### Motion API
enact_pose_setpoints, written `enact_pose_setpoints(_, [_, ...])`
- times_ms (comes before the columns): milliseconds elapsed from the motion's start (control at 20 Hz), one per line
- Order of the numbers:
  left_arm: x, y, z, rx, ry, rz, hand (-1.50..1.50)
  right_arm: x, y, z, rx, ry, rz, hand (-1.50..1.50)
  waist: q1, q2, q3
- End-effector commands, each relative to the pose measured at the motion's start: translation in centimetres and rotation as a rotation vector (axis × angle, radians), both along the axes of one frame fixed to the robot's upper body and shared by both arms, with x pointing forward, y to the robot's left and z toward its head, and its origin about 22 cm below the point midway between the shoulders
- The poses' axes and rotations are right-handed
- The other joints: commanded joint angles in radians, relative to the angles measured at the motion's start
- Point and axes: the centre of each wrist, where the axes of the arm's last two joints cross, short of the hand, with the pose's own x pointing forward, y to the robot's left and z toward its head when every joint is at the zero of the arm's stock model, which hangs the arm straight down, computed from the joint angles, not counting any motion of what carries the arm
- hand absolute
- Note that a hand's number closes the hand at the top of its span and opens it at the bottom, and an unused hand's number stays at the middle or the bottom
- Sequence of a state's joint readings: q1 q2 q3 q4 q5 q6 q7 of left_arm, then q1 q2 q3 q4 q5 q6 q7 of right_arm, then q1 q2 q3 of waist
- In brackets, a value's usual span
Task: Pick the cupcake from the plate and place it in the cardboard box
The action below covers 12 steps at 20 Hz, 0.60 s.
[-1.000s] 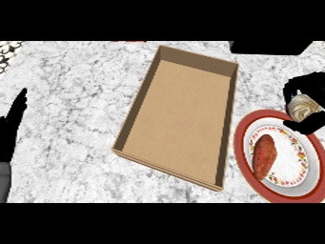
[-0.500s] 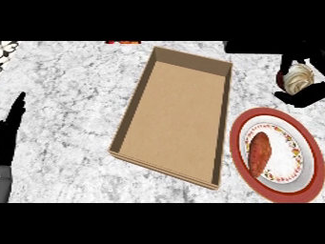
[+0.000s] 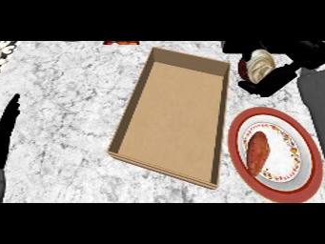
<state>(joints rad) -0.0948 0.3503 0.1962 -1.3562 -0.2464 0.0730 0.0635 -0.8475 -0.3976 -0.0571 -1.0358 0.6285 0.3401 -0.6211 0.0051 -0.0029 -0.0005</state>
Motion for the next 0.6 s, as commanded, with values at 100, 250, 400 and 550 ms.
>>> enact_pose_setpoints(100, [1.4, -0.1, -0.9, 0.009, -0.006, -0.003, 0.0, 0.0, 6.7, 3.0, 0.055, 0.098, 0.021, 1.5, -0.009, 0.001, -0.001])
enact_pose_setpoints(250, [-0.2, 0.9, -0.2, 0.01, -0.009, -0.015, 0.0, 0.0, 10.6, 1.2, 0.066, 0.18, 0.008, 1.5, 0.001, 0.0, 0.0])
enact_pose_setpoints(400, [1.5, -1.2, -0.5, -0.012, -0.002, -0.016, 0.0, 1.0, 13.4, 0.7, 0.06, 0.205, 0.007, 1.5, 0.007, 0.005, 0.0])
enact_pose_setpoints(550, [0.1, 0.5, 0.3, -0.011, 0.002, -0.024, 0.0, 1.4, 16.0, 0.3, 0.052, 0.24, 0.019, 1.5, 0.013, 0.005, 0.0])
